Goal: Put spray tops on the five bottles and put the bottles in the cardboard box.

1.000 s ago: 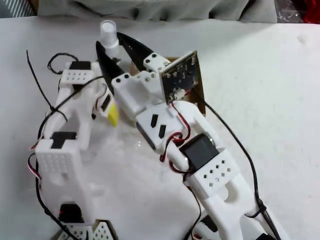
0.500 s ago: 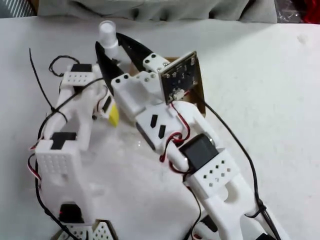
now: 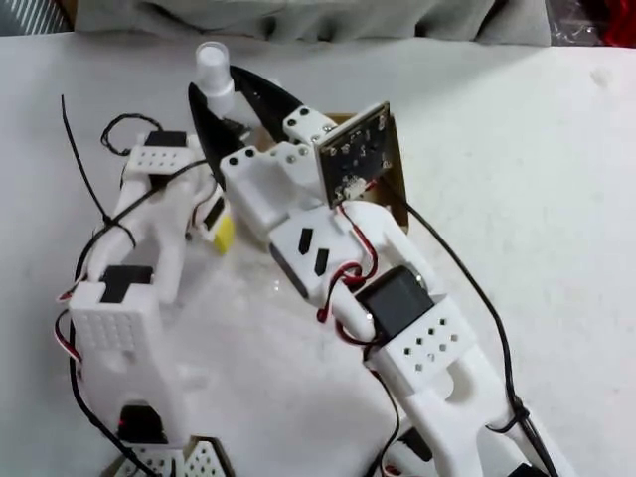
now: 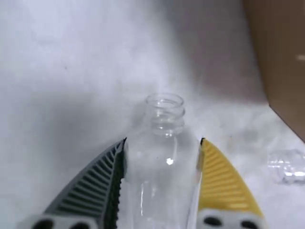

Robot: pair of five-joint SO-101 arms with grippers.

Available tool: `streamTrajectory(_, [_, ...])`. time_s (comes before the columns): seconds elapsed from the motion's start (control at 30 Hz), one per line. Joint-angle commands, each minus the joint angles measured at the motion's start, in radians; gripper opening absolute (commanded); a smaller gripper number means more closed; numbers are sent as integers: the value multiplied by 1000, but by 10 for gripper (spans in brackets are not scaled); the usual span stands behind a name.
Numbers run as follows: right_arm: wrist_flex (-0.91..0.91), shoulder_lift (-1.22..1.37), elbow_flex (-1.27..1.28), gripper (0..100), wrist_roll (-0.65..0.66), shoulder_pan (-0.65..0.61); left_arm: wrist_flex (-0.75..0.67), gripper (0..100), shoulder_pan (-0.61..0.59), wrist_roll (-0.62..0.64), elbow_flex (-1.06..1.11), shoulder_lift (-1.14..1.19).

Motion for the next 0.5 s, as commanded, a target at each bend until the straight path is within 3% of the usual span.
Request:
streamTrajectory(0.0, [4, -4, -66, 15, 0, 7, 52, 19, -4, 58, -64, -104])
streamTrajectory(0.23, [7, -5, -78, 15, 0, 13, 71, 19, 4, 141, 32, -418])
streamTrajectory(0.47, [7, -10, -78, 15, 0, 12, -94, 20, 4, 149, 373, -828])
